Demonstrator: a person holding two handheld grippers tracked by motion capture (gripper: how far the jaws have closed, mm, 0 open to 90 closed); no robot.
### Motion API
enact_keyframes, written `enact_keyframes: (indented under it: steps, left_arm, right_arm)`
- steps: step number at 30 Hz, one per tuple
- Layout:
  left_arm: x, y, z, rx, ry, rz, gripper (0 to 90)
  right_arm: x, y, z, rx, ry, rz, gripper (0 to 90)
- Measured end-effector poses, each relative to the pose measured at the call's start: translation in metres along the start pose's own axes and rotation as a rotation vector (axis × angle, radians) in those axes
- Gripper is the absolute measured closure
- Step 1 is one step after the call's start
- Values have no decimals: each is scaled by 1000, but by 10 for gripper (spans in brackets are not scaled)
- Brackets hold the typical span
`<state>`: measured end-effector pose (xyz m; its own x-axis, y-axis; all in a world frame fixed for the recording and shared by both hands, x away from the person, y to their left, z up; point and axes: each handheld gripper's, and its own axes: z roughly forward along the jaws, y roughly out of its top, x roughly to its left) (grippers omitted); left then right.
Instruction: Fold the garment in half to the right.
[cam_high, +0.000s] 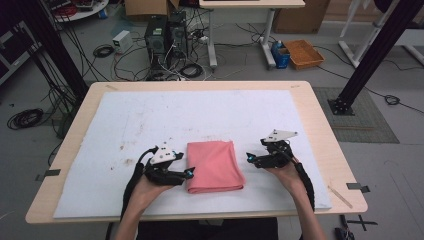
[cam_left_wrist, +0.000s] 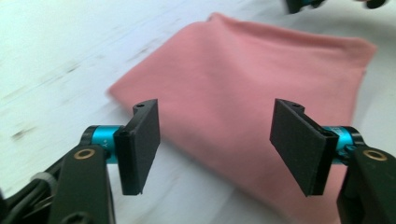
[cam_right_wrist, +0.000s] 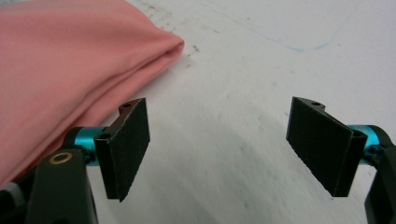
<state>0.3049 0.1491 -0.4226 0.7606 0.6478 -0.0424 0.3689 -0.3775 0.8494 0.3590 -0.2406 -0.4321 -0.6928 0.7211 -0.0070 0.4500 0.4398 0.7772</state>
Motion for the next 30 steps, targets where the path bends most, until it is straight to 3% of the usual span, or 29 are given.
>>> enact_keyframes:
  steps: [9, 17, 24, 30]
  left_arm:
    - [36, -13, -28, 6, 93, -74, 256]
    - [61, -31, -53, 5, 163, -126, 241]
    - [76, -48, -74, 4, 218, -171, 241]
    - [83, -59, -83, 10, 248, -181, 241]
  right_arm:
    - [-6, -14, -26, -19, -33, 4, 211]
    - [-5, -27, -38, -36, -55, 24, 211]
    - [-8, -34, -45, -38, -70, 25, 211]
    - [-7, -40, -47, -45, -74, 34, 211]
